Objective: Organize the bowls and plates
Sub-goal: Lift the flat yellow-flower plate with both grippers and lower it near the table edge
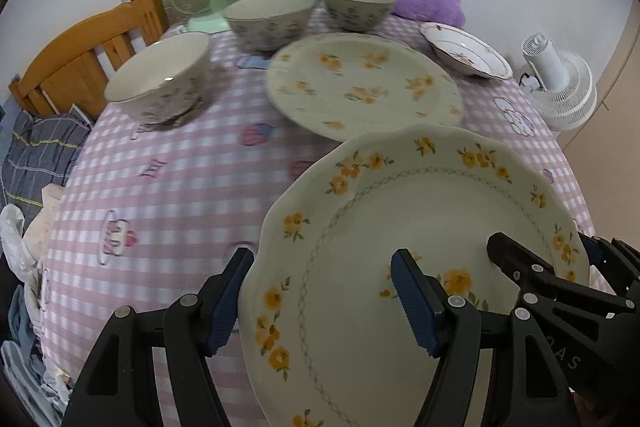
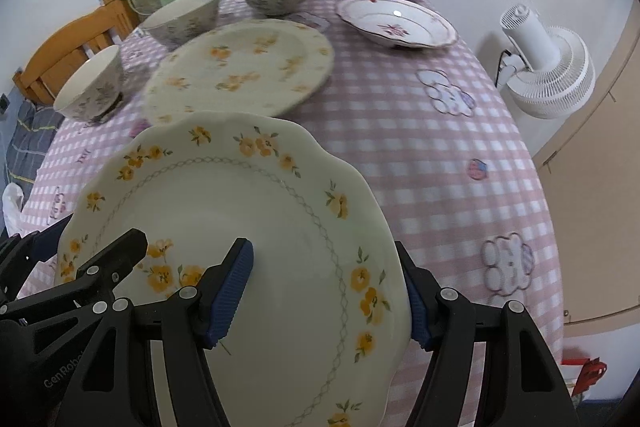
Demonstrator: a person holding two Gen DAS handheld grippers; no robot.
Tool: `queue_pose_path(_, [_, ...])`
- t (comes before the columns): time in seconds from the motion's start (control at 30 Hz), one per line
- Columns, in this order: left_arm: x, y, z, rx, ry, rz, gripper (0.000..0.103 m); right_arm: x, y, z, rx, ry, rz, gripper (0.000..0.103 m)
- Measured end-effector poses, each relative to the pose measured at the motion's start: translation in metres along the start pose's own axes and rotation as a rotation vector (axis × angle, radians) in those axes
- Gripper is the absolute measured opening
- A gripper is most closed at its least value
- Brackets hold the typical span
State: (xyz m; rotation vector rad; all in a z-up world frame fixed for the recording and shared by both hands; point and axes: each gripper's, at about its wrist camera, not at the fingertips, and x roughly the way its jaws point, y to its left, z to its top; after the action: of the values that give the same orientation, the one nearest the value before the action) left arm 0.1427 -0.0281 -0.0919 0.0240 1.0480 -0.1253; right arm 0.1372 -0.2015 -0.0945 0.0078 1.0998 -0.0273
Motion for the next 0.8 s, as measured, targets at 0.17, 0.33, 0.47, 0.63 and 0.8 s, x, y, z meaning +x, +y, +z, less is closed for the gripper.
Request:
queue_pose_path(0.17, [-0.003,0.035,-0.005,-0.006,-0.003,0.016,0.071,0.002,0.036,0.002,-0.008,-0.005,0.013,0.071])
queue_pose_path(0.33, [-0.001,0.072,-0.007,-0.02,-0.002,0.029,0.071,0.01,0.075,0.003,-0.013,0.002,0.032,0.071])
queue_pose_path(0.47, [0.005,0.099,-0.005,-0.031,0.003,0.028,0.071,0.018,0.104,0.005,-0.028,0.009,0.036,0.071])
queue_pose_path(0.63, [0.017,0.118,-0.002,-0.03,0.015,0.008,0.071,0.03,0.125,0.011,-0.021,0.015,0.021,0.071])
queue_pose_path(0.8, [0.027,0.13,0.002,-0.029,0.019,-0.01,0.071,0.04,0.139,0.016,-0.022,0.027,0.003,0.071])
